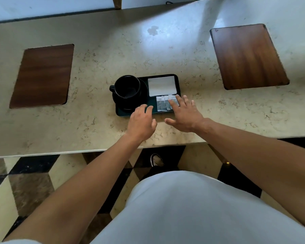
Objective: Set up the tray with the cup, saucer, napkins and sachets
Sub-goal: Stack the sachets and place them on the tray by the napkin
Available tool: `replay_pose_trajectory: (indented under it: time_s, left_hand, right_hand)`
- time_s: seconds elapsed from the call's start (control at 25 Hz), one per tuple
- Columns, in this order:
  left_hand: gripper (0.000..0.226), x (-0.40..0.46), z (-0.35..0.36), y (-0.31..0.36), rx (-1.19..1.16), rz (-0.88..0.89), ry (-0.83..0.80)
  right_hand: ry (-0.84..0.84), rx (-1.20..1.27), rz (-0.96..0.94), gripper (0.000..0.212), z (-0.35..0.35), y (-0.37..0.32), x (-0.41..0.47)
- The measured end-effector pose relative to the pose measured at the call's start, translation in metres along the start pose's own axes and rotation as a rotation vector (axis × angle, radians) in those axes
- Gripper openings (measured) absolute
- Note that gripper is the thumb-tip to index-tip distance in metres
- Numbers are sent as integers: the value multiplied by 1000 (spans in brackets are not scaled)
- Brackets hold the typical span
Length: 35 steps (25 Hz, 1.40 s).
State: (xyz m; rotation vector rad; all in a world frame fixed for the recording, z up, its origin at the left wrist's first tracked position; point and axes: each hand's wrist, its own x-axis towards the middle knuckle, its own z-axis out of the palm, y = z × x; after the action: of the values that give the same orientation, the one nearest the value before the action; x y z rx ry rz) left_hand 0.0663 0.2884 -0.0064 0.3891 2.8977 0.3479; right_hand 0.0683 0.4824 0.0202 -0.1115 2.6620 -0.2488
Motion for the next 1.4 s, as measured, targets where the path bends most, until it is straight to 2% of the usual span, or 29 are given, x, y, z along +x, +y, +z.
replay_pose_trajectory:
  time_s: [0.28,0.52,0.68,1.16,1.4]
  left_hand:
    - [71,-29,-11,-3,95,-101,-29]
    - [70,-36,-14,-20,91,-133,-23]
    - [67,-28,-13,-43,48,-172,-59]
    - [58,5,-30,-109,-69,-180,-7]
    - [51,31,-39,-138,-154,-237,-25]
  right_hand:
    - [-88,23,-62,88,-2,2,-30]
    - [-62,20,-81,86,4,-13,-35]
    - [-52,37,-87,84,3,-31,-18]
    - [64,80,-90,70,-7,-72,31]
    - [143,304,79,51,-21,-90,55]
